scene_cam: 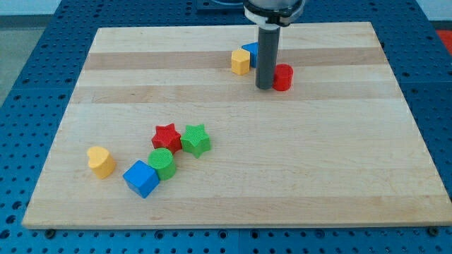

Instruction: Push the red circle beside the yellow hexagon

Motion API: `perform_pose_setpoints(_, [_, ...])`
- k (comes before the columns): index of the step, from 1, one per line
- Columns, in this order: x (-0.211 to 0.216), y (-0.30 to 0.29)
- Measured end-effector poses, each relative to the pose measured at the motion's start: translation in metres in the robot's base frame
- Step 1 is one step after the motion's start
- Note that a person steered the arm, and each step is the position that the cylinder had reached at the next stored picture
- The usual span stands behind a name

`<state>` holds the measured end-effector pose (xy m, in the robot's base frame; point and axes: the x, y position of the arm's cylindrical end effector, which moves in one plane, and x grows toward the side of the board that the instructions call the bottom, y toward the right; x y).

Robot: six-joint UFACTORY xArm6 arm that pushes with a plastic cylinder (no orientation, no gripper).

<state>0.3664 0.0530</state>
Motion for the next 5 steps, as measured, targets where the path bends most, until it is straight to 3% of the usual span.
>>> perform_pose_setpoints(2, [0.063,0.038])
perform_pose_setpoints(3, [0.059,0.059])
perform_pose_setpoints(5, [-0.011,0.048])
